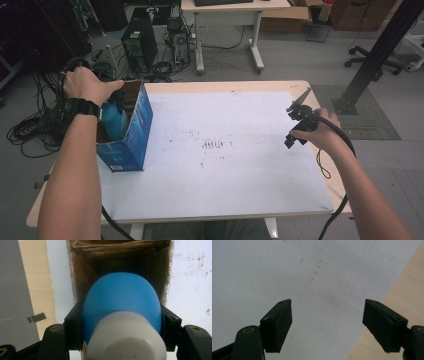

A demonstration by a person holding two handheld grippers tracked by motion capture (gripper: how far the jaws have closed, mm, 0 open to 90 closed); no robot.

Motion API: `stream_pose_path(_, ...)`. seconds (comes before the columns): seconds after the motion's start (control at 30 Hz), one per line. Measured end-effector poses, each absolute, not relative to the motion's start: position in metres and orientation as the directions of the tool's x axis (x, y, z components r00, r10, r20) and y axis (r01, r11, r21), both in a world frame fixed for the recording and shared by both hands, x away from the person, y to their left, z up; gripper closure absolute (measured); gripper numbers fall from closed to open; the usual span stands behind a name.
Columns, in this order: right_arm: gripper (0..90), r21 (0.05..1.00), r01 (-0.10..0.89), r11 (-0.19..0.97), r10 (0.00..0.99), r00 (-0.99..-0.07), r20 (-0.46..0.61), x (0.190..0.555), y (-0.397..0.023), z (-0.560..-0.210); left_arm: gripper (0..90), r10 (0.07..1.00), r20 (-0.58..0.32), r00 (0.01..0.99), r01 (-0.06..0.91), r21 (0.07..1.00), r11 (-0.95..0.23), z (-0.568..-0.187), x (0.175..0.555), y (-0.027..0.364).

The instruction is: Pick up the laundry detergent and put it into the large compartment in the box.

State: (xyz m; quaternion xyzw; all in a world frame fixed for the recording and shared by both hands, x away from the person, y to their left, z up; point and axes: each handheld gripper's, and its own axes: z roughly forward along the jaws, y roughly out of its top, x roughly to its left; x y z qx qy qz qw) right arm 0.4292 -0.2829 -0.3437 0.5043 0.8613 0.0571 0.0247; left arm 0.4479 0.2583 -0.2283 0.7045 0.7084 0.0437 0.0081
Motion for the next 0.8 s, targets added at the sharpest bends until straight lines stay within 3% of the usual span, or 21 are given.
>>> stream_pose_path(0.8,23.9,0.115,0.87,0.48,0.875,-0.485,0.014,0.429,-0.282,-0.349,37.6,0.999,0.049,0.004,1.0,0.03,-0.006,-0.264,0.453,0.261)
